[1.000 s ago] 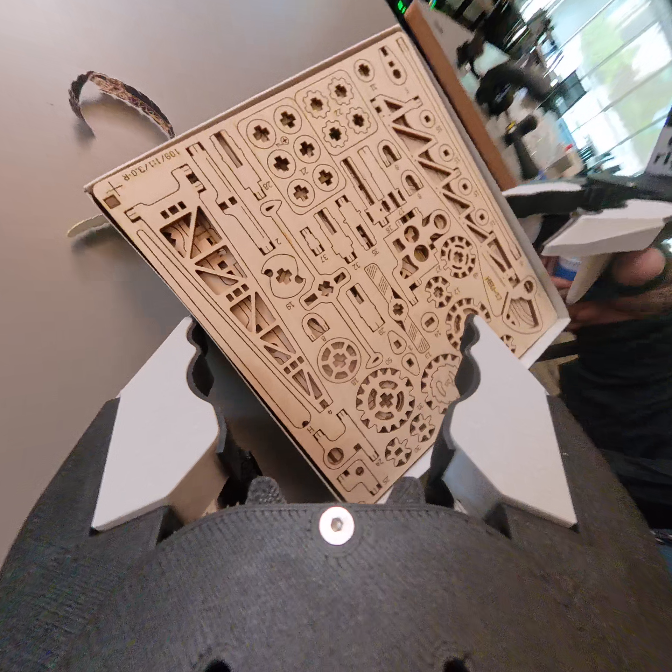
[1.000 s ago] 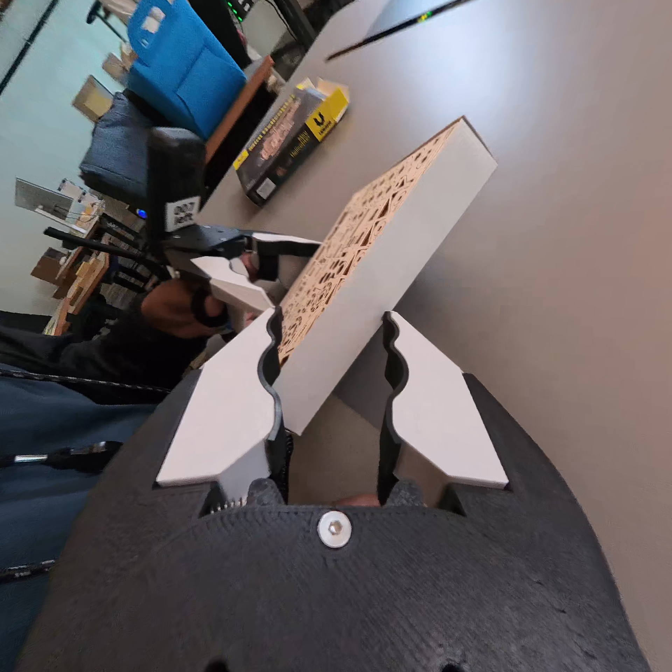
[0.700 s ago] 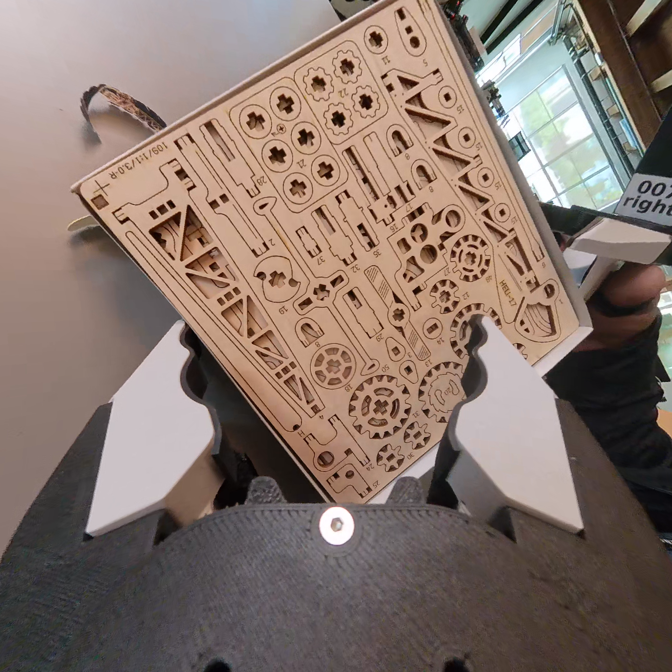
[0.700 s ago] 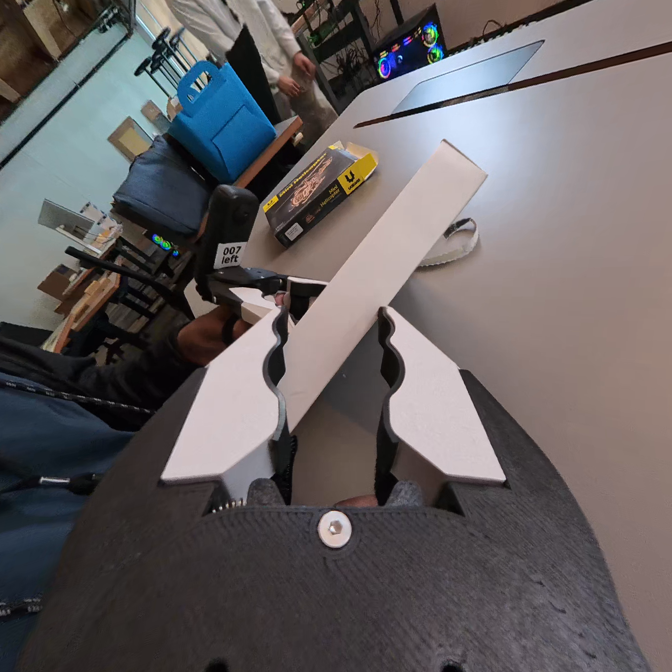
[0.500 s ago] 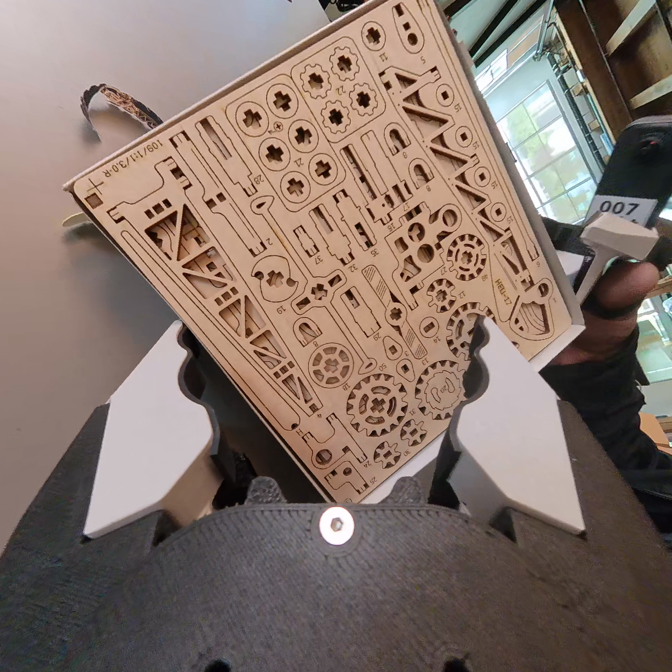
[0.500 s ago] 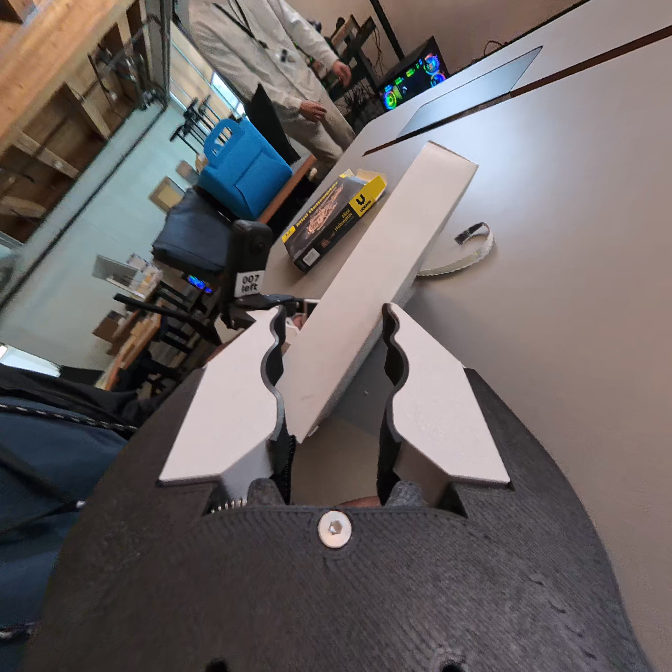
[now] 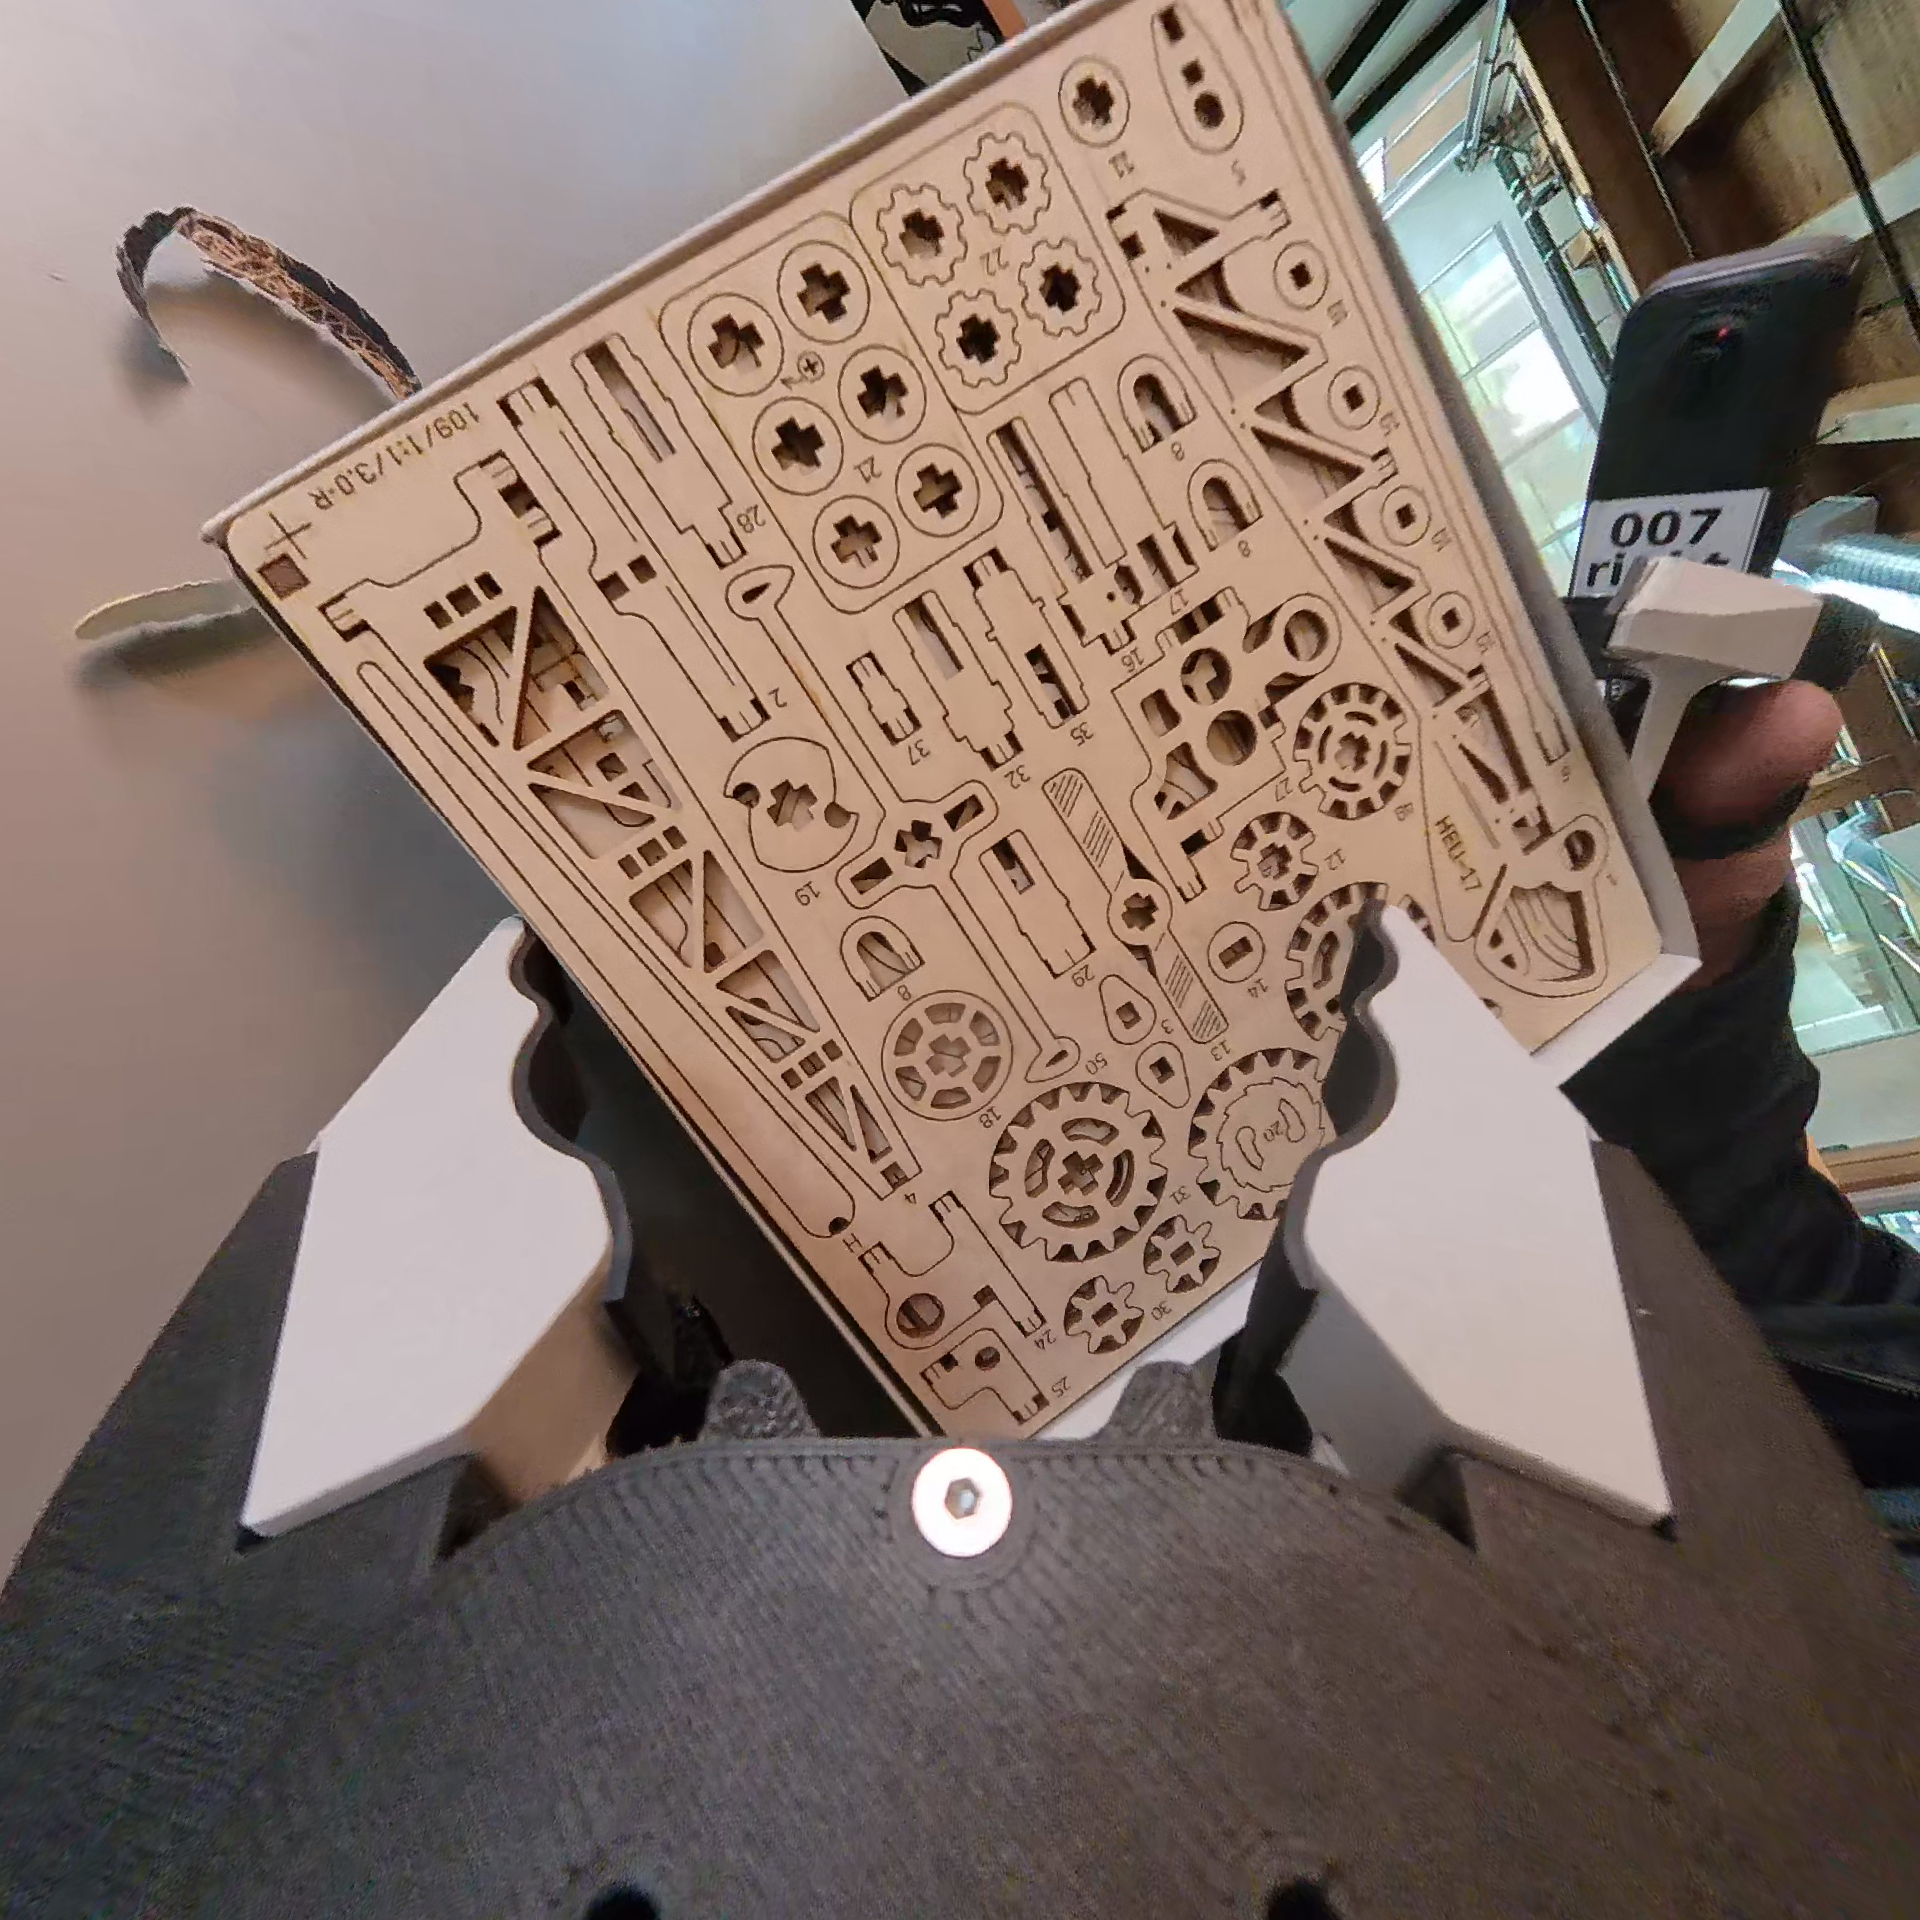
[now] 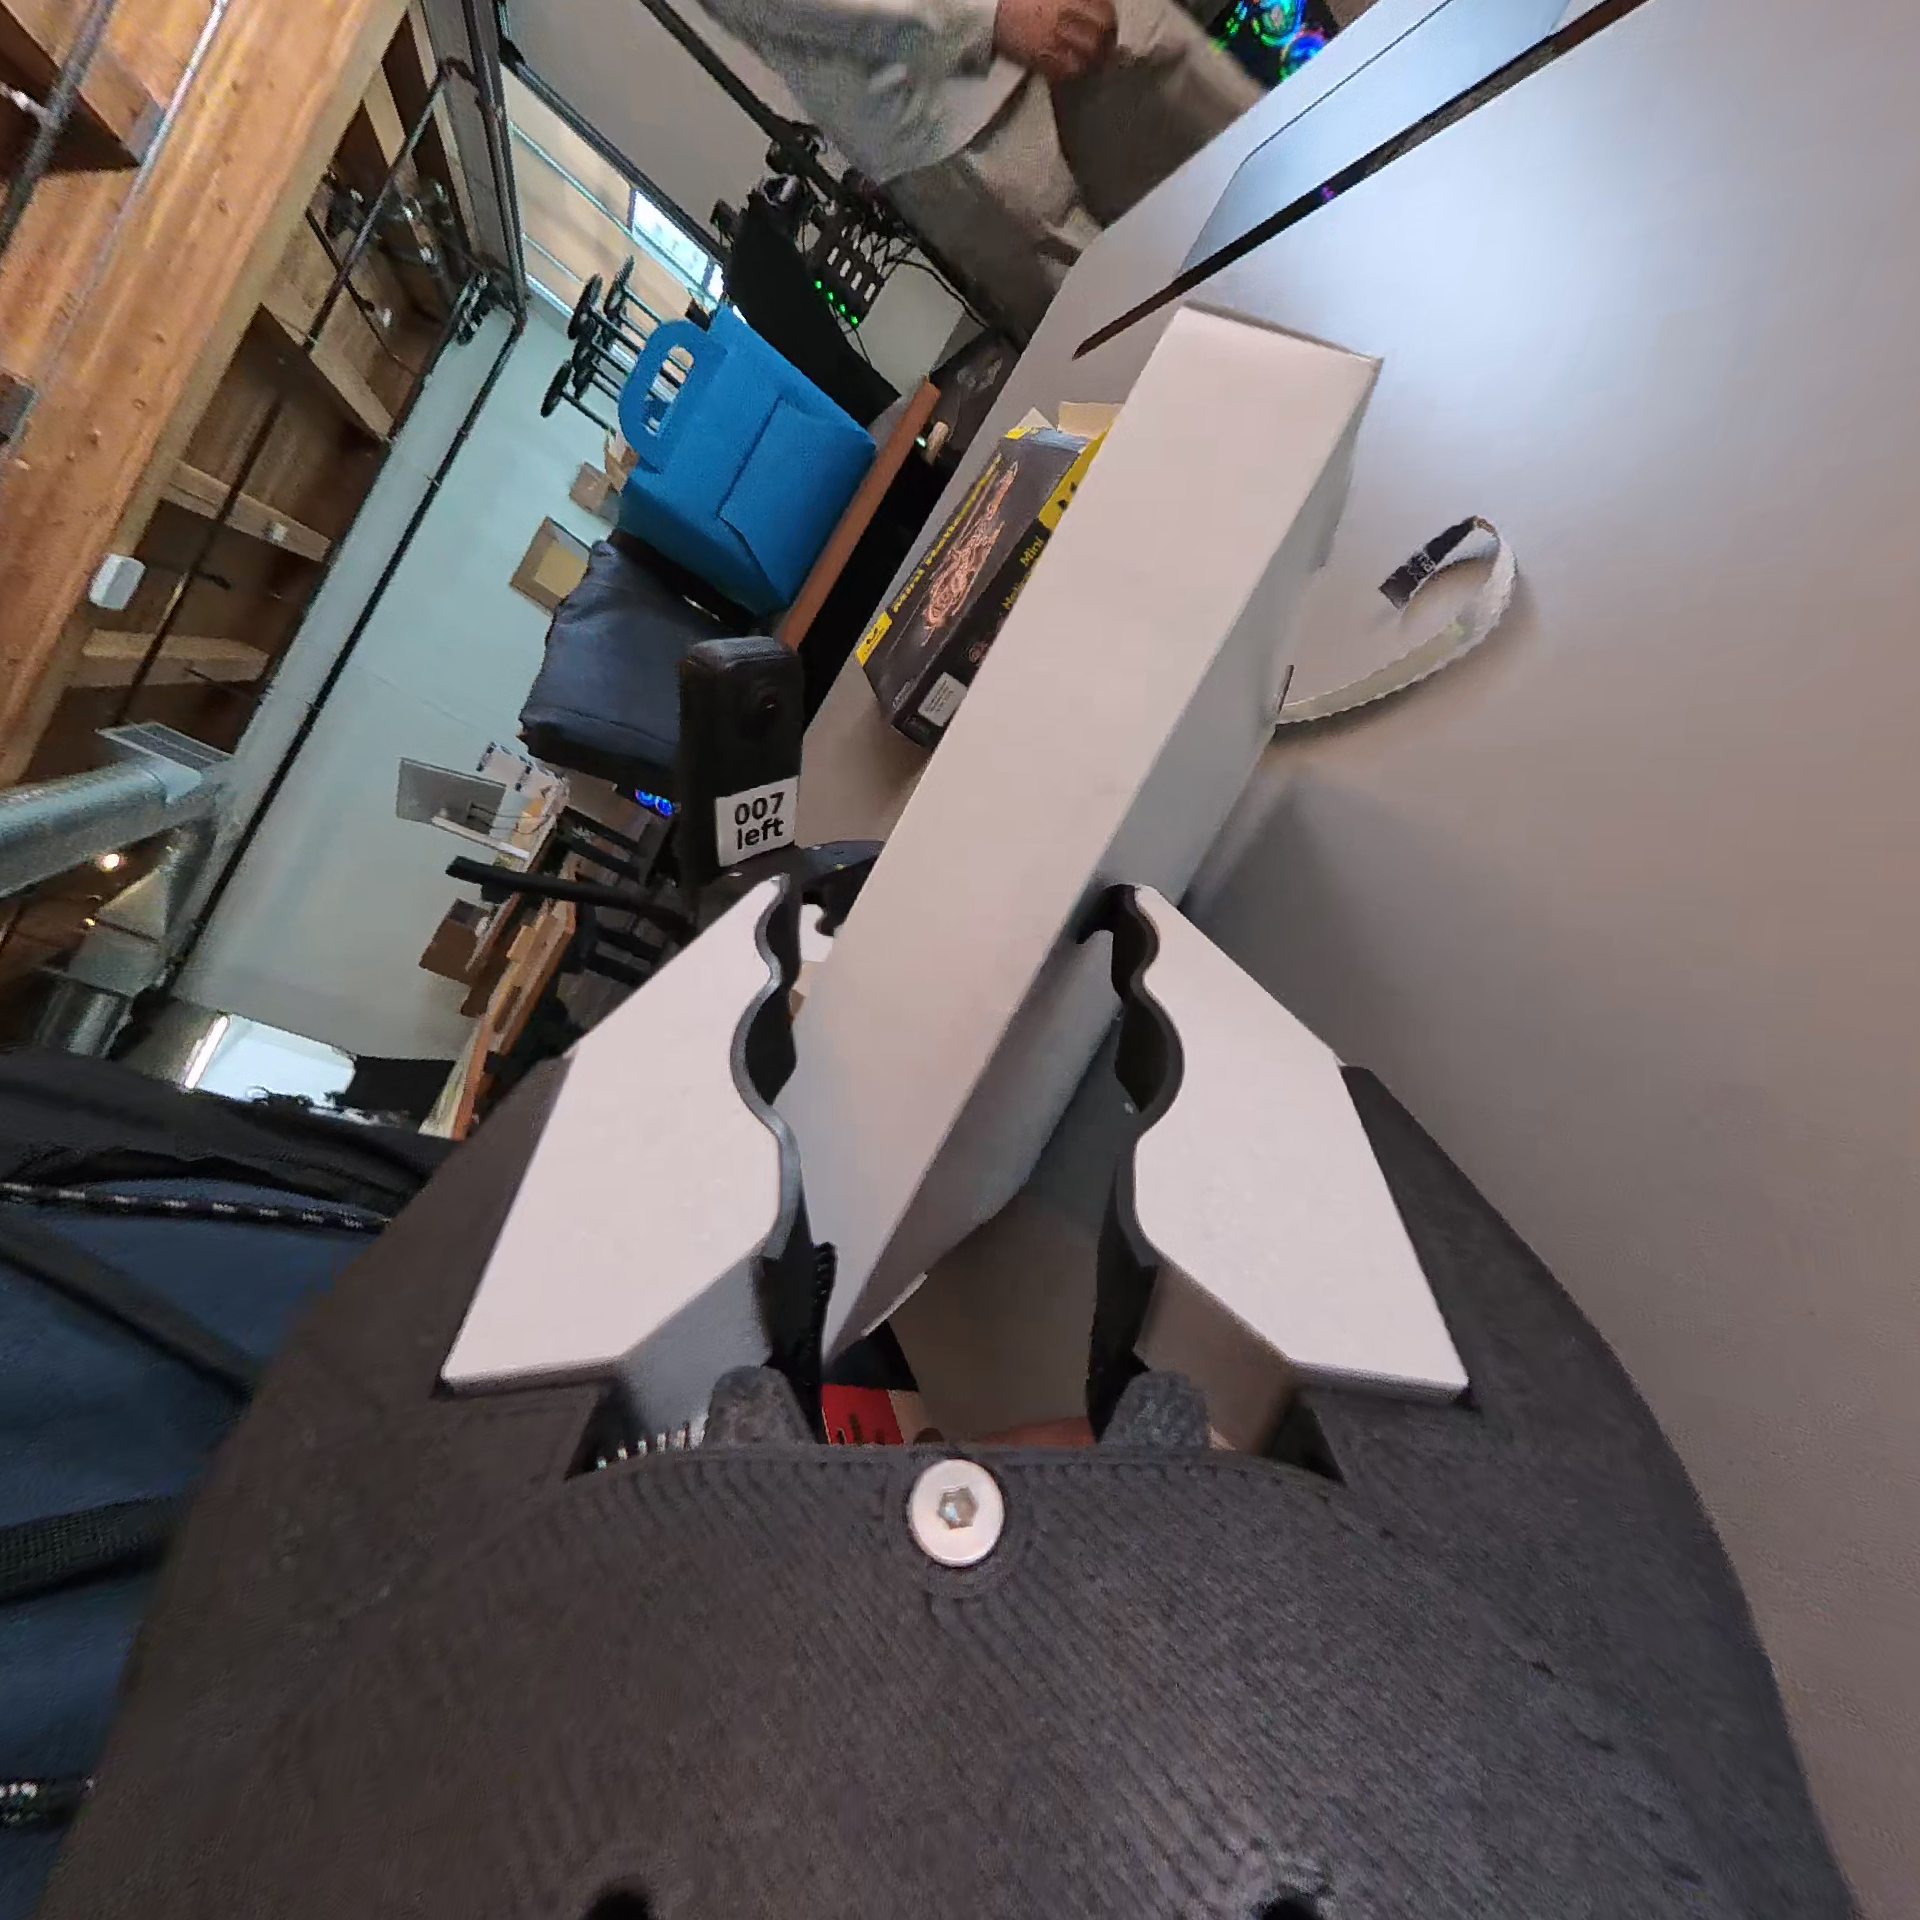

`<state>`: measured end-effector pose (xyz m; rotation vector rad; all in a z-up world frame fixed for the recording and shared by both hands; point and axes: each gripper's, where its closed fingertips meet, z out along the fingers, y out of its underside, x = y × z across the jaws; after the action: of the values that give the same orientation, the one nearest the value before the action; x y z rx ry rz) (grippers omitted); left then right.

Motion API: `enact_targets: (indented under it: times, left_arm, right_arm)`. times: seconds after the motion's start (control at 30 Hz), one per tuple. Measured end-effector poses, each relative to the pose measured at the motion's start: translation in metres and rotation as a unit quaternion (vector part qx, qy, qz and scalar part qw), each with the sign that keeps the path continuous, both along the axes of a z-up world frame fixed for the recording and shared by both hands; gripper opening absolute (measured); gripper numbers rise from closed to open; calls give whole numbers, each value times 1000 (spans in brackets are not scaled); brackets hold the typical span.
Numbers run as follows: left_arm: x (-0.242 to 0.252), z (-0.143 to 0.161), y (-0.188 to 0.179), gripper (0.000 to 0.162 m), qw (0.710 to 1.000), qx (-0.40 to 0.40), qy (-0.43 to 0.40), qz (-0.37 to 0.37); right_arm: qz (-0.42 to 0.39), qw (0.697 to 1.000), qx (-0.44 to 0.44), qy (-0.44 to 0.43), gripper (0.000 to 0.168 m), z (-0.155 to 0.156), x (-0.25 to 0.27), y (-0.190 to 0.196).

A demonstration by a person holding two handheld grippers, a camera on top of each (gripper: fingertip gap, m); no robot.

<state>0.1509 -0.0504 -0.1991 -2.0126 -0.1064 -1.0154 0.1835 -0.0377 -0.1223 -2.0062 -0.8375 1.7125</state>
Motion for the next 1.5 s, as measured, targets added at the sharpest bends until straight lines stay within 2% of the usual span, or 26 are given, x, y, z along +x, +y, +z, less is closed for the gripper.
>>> enact_targets:
  times: [0.13,0.47,0.6,0.77,0.9,1.1,1.43,1.5]
  left_arm:
    - [-9,1,-3,147,1000,0,-2,6]
    - [-36,1,-13,153,1000,-14,-1,28]
    - [-38,3,-16,150,999,-9,-24,21]
    - [-36,1,-22,146,1000,-6,-7,3]
    - [-55,4,-23,143,999,11,17,26]
    - [-64,14,-31,142,999,31,2,25]
    - [-67,55,-50,138,992,104,-67,21]
    - [-67,58,-53,137,991,106,-83,21]
  right_arm:
    - [9,999,31,-24,53,6,-7,1]
    - [46,989,103,-90,50,11,-40,-10]
    - [55,986,115,-106,44,12,-43,-8]
    - [51,986,108,-116,40,11,-41,-2]
    - [50,982,121,-134,41,12,-43,-2]
    - [68,976,152,-139,42,24,-63,-18]
    - [105,967,190,-134,47,35,-97,-57]
    - [109,966,191,-132,40,35,-100,-61]
